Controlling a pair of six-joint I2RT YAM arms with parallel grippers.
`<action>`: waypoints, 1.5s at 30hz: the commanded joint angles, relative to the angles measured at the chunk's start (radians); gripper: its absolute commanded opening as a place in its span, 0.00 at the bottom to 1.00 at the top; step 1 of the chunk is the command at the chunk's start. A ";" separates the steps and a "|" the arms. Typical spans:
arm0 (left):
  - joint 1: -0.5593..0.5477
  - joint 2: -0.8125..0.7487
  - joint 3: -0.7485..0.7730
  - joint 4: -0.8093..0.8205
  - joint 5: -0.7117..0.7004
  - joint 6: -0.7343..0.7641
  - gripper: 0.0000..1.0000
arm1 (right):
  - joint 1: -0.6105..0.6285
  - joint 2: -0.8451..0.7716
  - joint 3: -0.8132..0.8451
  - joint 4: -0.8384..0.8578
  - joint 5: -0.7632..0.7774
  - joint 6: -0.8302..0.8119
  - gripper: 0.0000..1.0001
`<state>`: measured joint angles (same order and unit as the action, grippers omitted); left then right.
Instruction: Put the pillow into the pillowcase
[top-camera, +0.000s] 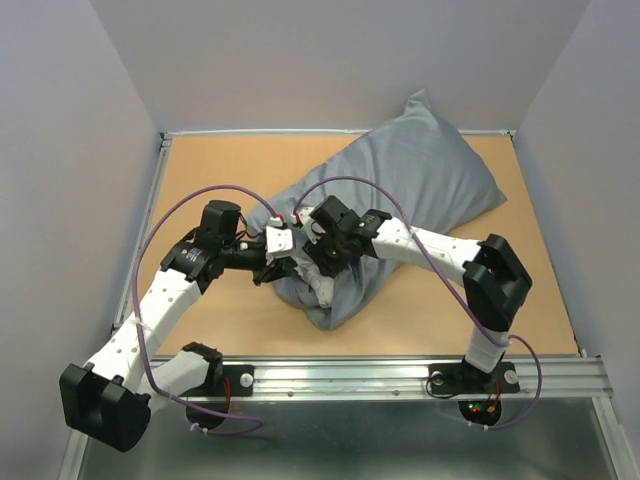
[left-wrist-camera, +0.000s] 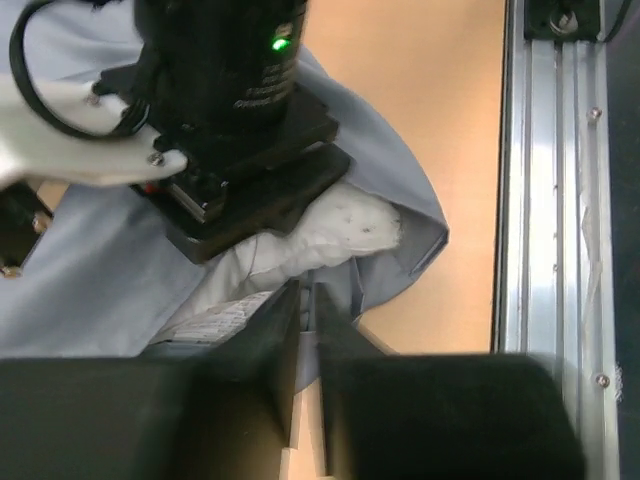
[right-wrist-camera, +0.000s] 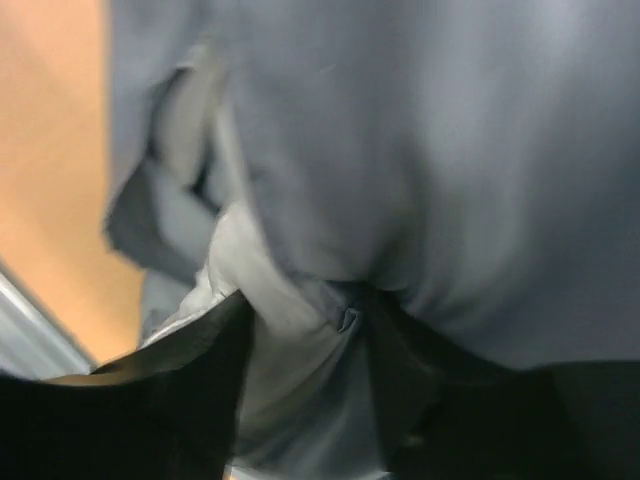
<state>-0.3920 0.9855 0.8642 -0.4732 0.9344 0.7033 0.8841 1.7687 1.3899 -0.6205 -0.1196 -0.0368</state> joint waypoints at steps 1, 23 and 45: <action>-0.025 0.007 0.019 -0.167 0.029 0.264 0.36 | -0.001 0.087 -0.051 -0.033 0.015 0.008 0.33; -0.304 0.300 -0.194 0.087 -0.332 0.788 0.56 | -0.132 0.067 0.061 0.038 -0.318 0.181 0.01; -0.413 0.294 0.355 -0.228 -0.030 0.598 0.00 | -0.229 0.193 -0.007 0.387 -0.429 0.581 0.01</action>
<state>-0.7891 1.3590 1.0386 -0.6483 0.7391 1.4837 0.6426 1.9163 1.4078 -0.4122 -0.6250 0.4206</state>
